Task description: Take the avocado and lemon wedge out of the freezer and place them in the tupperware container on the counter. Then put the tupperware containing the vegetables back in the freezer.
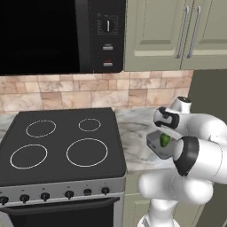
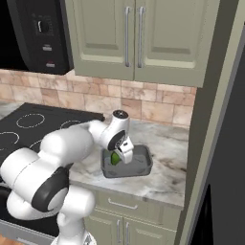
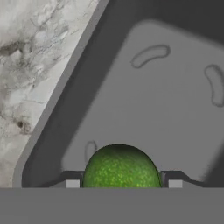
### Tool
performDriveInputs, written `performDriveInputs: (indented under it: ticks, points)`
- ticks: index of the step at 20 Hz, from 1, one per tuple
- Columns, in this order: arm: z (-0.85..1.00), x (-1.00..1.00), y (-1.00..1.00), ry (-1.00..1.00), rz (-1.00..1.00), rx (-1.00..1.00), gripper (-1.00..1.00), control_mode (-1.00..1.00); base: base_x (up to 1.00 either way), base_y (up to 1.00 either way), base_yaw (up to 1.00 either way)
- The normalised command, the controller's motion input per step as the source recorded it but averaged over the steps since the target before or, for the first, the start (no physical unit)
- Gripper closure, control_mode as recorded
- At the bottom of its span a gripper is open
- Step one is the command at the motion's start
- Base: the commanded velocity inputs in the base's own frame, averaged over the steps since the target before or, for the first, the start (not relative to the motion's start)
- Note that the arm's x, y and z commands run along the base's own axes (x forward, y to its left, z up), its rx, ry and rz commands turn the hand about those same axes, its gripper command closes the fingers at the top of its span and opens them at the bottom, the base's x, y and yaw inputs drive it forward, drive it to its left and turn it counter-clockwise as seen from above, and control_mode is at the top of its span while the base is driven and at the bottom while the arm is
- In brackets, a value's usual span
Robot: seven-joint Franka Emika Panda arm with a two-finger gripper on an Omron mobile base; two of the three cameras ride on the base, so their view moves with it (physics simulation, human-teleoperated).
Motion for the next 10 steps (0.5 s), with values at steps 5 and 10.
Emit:
performDriveInputs:
  ticks: [5, 10]
  points:
    - [-0.34, 0.11, 0.0, 0.0, -0.04, 0.0, 1.0, -1.0, 0.0, 0.0, 0.0]
    - [-0.19, 0.0, 0.0, 0.0, -0.03, 0.0, -1.0, -1.0, 0.0, 0.0, 0.0]
